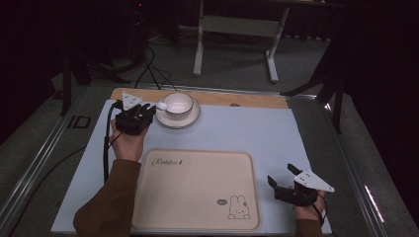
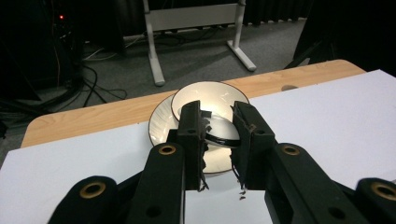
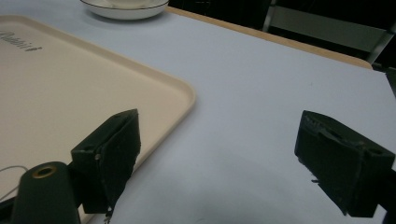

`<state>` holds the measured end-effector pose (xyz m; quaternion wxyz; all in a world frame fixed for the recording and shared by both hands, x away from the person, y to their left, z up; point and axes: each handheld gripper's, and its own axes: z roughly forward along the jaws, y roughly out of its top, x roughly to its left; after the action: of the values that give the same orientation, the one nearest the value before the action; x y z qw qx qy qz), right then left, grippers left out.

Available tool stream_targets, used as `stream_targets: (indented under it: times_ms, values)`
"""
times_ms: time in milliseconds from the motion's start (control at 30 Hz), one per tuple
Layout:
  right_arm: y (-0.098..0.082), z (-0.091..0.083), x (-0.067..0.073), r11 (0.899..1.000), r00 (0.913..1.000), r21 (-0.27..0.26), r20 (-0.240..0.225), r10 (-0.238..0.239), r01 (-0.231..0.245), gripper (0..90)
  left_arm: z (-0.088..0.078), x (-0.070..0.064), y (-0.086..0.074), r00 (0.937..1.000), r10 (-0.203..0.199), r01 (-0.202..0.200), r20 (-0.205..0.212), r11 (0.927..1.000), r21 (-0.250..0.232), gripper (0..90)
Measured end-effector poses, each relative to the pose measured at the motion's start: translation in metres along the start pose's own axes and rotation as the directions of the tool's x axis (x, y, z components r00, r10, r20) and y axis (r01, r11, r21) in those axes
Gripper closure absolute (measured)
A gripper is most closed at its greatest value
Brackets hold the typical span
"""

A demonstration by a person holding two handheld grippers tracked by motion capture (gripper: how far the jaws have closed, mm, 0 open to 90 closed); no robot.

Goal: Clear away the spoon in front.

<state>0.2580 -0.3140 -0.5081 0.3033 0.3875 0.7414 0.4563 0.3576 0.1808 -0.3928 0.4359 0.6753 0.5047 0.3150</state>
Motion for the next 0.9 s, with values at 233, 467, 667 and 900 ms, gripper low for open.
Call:
stream_targets:
  times_ms: [233, 467, 667, 900]
  values:
    - [0.0, 0.0, 0.0, 1.0, 1.0, -0.001, 0.0, -0.001, 0.001, 13.9, -0.009, 0.0, -0.005, 1.0, -0.004, 0.004, -0.001, 1.0, -0.008, 74.3]
    - [0.0, 0.0, 0.0, 1.0, 1.0, -0.002, -0.002, -0.001, 0.001, 13.9, -0.016, -0.002, -0.011, 1.0, 0.005, -0.005, -0.005, 0.9999, -0.01, 74.3]
    - [0.0, 0.0, 0.0, 1.0, 1.0, -0.002, -0.001, -0.001, 0.001, 14.0, -0.018, -0.001, -0.02, 0.9999, 0.006, -0.006, -0.01, 1.0, 0.003, 74.3]
    - [0.0, 0.0, 0.001, 1.0, 1.0, -0.001, -0.001, -0.003, 0.003, 14.0, -0.025, -0.002, -0.026, 0.9999, 0.001, -0.001, -0.015, 1.0, -0.005, 74.3]
